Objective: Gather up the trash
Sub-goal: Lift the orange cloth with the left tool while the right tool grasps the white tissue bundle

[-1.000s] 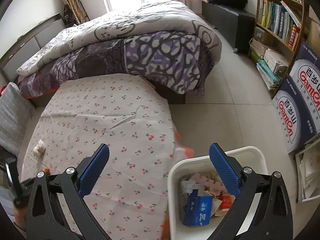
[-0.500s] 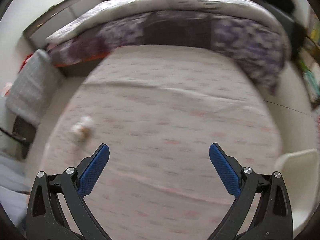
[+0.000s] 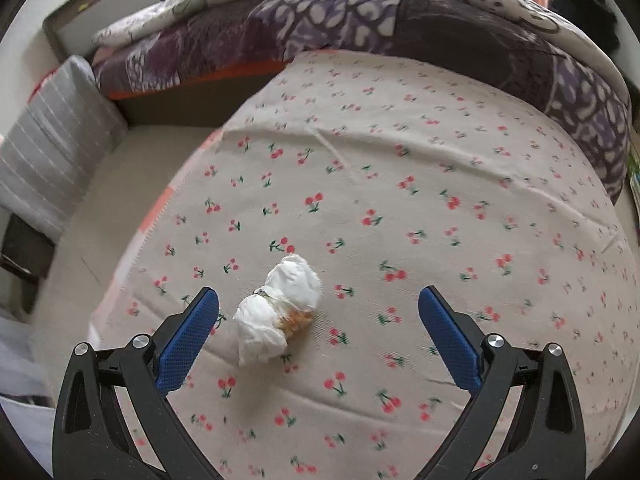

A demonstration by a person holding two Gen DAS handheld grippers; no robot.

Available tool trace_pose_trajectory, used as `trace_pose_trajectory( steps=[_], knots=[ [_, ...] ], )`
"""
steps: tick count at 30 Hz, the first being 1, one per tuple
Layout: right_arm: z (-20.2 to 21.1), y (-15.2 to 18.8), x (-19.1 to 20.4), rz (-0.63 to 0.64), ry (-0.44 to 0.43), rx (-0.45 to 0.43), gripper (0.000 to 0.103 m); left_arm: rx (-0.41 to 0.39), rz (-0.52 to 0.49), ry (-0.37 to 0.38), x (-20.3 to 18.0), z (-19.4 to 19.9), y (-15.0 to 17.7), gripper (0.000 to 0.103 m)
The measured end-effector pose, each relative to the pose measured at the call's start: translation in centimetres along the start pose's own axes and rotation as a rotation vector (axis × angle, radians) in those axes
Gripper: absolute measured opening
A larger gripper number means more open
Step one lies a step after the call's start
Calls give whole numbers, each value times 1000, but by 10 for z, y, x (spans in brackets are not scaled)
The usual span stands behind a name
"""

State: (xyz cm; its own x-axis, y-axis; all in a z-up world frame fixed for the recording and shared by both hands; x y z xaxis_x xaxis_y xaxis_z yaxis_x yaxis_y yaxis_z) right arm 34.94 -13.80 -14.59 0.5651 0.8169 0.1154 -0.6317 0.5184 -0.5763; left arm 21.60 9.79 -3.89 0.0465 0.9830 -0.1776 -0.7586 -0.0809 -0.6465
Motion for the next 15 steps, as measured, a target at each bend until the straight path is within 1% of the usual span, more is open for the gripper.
trace_pose_trajectory(
  steps=[4,5,6,8,10,12,15],
  knots=[
    [-17,7,9,41,10,19,95,25,13,-12,9,-4,2,21],
    [-21,9,11,57,8,23,90,29,16,-9,10,-4,3,21],
    [-24,11,13,79,6,30,81,31,19,-4,10,-4,4,21],
    [-30,16,15,109,5,52,72,30,24,4,10,-3,3,21],
    [-28,17,16,133,15,29,65,28,24,4,10,-2,3,21],
    [-23,17,17,137,-7,18,40,25,21,-6,10,-2,3,21],
    [-16,19,22,185,-9,-1,39,9,8,-28,9,0,1,21]
  ],
)
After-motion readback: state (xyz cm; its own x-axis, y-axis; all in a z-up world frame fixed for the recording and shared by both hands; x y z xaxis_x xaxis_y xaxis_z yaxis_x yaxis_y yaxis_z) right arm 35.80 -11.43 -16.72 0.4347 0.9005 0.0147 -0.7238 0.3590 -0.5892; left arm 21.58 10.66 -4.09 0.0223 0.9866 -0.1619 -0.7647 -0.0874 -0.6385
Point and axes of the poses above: each gripper's, at about its wrist camera, not at the fingertips, and z roughly against the way its jaws point, x to its left, y to its underside, the point moved 5 cm from there along -z, roughly the way its jaws point, and after that the axes turned 8 degrees about -x, right-handed, at the moved point
